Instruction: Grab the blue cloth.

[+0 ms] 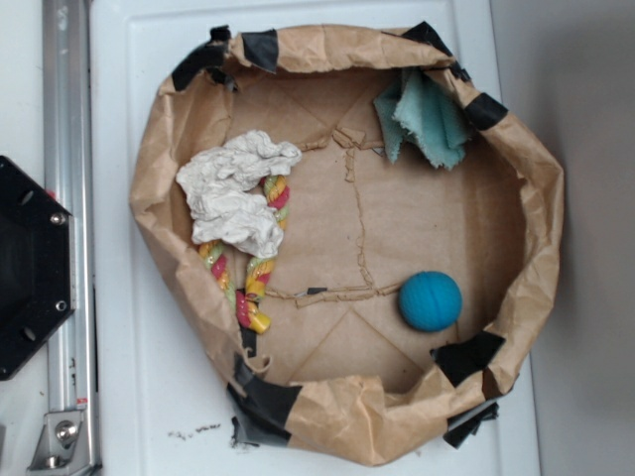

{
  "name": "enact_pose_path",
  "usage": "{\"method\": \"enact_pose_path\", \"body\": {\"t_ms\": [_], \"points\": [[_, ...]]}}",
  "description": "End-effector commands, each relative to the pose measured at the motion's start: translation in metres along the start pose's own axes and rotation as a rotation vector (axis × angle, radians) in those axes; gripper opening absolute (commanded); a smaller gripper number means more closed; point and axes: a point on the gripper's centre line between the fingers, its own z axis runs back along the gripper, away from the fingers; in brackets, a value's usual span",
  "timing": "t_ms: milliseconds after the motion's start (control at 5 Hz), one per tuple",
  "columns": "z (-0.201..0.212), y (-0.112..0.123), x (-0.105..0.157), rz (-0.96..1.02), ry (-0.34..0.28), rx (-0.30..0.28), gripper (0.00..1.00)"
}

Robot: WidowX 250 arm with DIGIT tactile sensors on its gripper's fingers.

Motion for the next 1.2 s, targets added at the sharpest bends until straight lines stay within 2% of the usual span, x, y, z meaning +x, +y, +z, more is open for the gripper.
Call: {"method": "enact_pose_path", "body": {"t_ms": [0,200,400,600,800,1000], "points": [[0.0,0.0,0.0,0.0,0.0,0.0,1.0],[-0.033,0.019,0.039,0.047,-0.086,0.095,1.0],[-0.059,0.023,0.07,0.085,-0.156,0.14,1.0],[-0.089,0.02,0.096,0.1,-0.195,0.136,1.0],[-0.121,0.025,0.125,0.208,-0.255,0.14,1.0],[-0.154,0.027,0.146,0.219,-0.217,0.165,1.0]]}}
